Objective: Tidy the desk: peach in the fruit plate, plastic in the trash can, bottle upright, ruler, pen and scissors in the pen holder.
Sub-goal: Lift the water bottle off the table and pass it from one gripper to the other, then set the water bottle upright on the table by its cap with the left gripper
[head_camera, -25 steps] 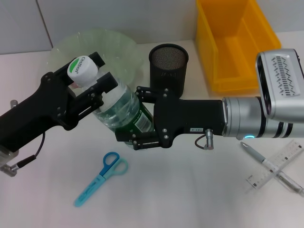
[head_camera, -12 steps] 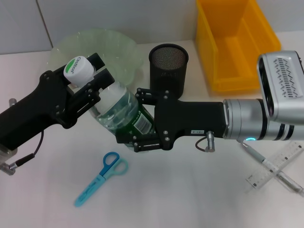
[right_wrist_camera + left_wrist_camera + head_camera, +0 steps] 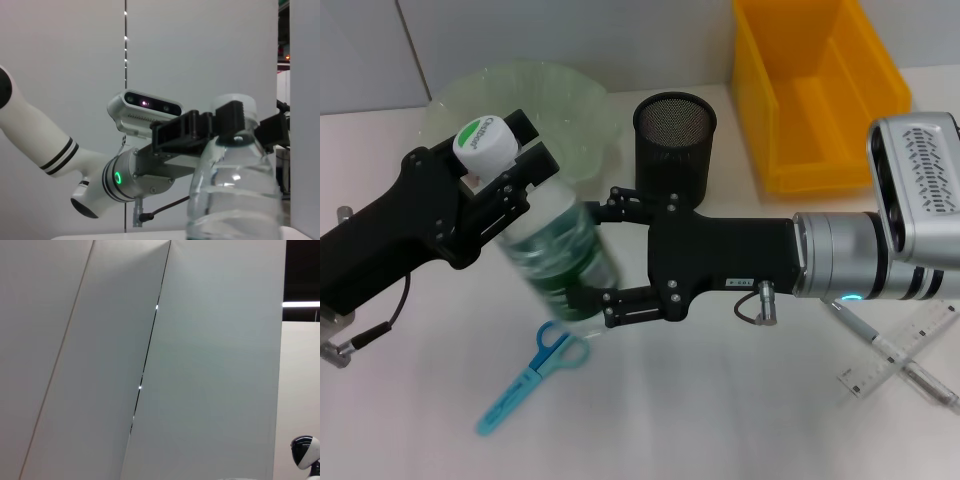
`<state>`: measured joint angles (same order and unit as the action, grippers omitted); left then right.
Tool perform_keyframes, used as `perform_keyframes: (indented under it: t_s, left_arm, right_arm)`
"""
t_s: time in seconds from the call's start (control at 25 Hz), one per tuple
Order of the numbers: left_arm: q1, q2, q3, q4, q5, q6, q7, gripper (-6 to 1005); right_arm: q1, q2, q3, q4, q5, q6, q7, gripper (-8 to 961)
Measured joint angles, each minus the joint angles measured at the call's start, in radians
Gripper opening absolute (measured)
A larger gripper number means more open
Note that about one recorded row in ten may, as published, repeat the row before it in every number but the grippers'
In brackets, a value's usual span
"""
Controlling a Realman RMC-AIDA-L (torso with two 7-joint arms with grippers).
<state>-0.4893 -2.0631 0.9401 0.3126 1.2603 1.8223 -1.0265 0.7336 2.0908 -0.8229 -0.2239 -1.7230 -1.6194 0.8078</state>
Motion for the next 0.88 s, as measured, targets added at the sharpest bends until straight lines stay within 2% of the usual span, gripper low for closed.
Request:
perform_keyframes:
  t_s: [0.48,0.88]
  left_arm:
    - [0.006,0.0,0.003,0.006,0.003,-0.004,0.001,450]
    - [0.01,0.004,0.002,0.01,0.006,-0.017,0.014,460]
  right_arm:
    - [-0.017,-0.005,-0.001,-0.009,-0.003,-0.004,0.0,817]
    - [-0.105,-0.01,0.018,-0.108,0.009,-0.048,0.029,817]
